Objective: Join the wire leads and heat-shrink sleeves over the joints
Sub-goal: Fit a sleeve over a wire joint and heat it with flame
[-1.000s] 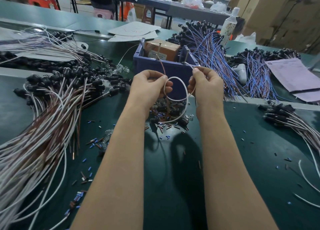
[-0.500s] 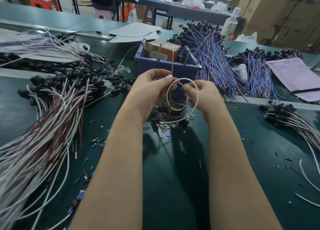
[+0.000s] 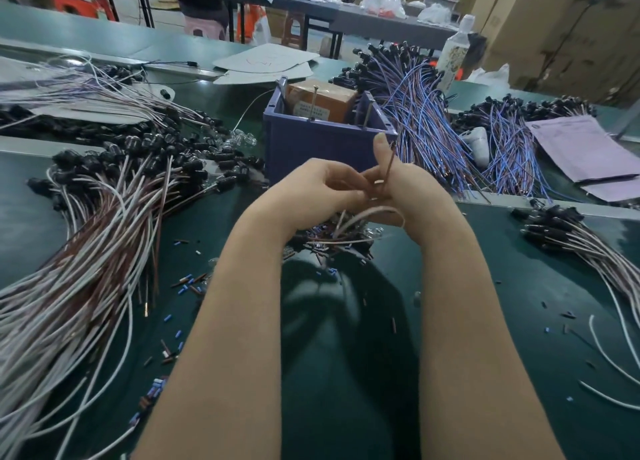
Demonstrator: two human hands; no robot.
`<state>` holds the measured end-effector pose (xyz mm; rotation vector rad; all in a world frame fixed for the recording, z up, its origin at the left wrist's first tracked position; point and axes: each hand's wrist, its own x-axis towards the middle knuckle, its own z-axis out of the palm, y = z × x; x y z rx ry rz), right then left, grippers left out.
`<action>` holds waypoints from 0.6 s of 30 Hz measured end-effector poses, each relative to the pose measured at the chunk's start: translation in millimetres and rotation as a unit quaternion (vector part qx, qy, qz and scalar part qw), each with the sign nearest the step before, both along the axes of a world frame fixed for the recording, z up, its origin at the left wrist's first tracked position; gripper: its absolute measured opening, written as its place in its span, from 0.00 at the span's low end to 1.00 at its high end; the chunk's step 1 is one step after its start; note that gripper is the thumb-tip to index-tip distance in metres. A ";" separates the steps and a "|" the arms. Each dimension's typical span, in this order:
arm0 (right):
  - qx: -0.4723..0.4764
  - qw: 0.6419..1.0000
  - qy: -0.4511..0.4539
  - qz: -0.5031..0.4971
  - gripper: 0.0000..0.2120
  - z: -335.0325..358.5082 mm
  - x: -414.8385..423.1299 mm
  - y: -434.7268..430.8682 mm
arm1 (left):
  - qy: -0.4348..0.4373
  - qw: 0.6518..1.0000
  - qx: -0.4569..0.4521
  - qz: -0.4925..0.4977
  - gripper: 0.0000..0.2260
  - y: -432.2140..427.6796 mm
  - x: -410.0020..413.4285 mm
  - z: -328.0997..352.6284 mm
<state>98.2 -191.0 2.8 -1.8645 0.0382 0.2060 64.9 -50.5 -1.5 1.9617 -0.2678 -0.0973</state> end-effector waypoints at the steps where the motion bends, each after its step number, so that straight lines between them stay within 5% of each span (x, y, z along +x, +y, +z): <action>1: -0.018 1.000 0.006 -0.009 0.31 0.1 -0.7 -0.8 | -0.011 0.998 0.054 0.029 0.04 3.3 0.1 1.2; 6: -0.063 0.998 0.011 0.005 0.18 -2.1 -3.3 -3.8 | 0.067 0.958 0.273 0.064 0.02 19.1 -1.4 -4.2; 10: -0.175 0.984 -0.017 0.032 0.12 -5.1 -5.1 -6.2 | 0.130 0.929 0.345 0.040 0.14 16.5 -1.2 -13.7; 14: -0.290 0.949 -0.059 0.105 0.08 -3.3 -8.4 -2.7 | 0.146 0.912 0.379 0.058 0.13 19.5 0.4 -19.3; 18: -0.334 0.919 -0.100 0.183 0.04 0.8 -14.6 7.0 | 0.066 0.954 0.270 0.117 0.04 24.0 1.2 -9.1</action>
